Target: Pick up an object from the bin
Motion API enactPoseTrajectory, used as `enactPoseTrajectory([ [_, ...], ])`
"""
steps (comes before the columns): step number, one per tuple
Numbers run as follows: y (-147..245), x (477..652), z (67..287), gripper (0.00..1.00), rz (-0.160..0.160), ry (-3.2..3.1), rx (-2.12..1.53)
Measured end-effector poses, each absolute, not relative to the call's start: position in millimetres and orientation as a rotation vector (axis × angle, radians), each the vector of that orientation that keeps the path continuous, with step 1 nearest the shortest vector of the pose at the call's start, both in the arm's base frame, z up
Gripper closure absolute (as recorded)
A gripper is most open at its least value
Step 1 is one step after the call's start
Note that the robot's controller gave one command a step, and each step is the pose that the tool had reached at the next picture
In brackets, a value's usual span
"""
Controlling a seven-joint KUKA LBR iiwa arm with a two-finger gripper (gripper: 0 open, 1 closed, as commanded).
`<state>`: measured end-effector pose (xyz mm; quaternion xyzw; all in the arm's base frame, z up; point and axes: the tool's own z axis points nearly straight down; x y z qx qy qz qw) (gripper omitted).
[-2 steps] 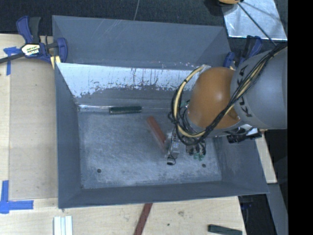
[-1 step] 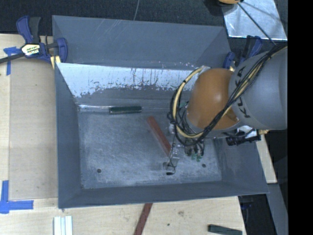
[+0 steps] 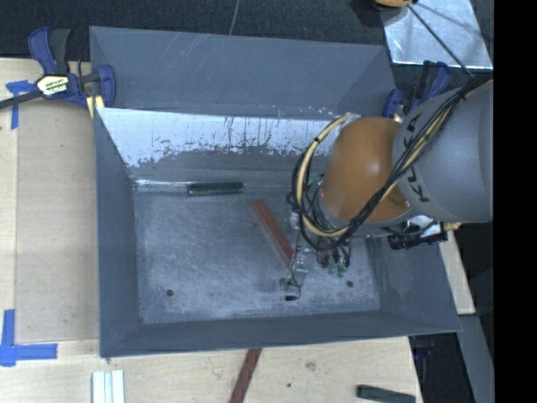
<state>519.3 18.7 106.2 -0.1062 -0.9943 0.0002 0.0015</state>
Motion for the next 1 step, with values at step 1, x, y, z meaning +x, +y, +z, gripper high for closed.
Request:
enactPoseTrajectory([
  [1, 2.3, 543.5, 70.9, 1.00, -0.001, -3.101, -0.548],
])
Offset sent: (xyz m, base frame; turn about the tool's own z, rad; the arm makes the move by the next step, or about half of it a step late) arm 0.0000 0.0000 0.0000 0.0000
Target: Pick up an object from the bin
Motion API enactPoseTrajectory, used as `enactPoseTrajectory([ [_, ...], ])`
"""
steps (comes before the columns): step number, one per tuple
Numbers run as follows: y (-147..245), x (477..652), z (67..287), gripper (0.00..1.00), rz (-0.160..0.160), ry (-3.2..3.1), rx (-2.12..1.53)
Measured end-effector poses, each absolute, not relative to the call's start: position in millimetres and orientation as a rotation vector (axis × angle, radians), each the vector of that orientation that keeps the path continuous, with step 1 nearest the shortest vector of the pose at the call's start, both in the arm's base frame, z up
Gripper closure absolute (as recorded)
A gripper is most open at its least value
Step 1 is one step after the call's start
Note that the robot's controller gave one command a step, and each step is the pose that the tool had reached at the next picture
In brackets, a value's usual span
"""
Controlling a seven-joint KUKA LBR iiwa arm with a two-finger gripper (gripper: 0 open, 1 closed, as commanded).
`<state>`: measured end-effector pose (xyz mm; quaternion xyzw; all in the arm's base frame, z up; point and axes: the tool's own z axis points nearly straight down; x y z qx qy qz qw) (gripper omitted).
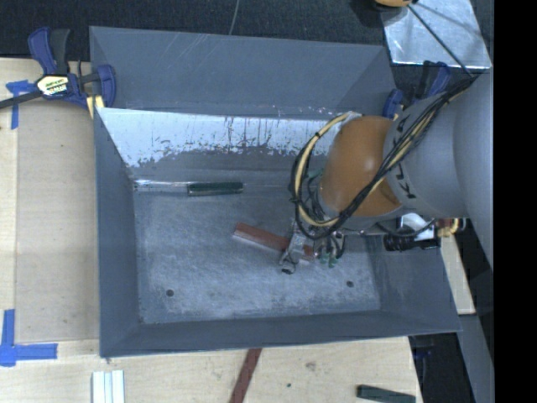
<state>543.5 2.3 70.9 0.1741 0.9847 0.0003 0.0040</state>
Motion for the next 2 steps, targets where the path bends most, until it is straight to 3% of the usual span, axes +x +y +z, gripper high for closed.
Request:
enactPoseTrajectory([
  [1, 2.3, 543.5, 70.9, 1.00, 0.001, 3.086, 0.546],
  [2, 10.6, 548.0, 212.5, 1.00, 0.001, 3.073, 0.638],
])
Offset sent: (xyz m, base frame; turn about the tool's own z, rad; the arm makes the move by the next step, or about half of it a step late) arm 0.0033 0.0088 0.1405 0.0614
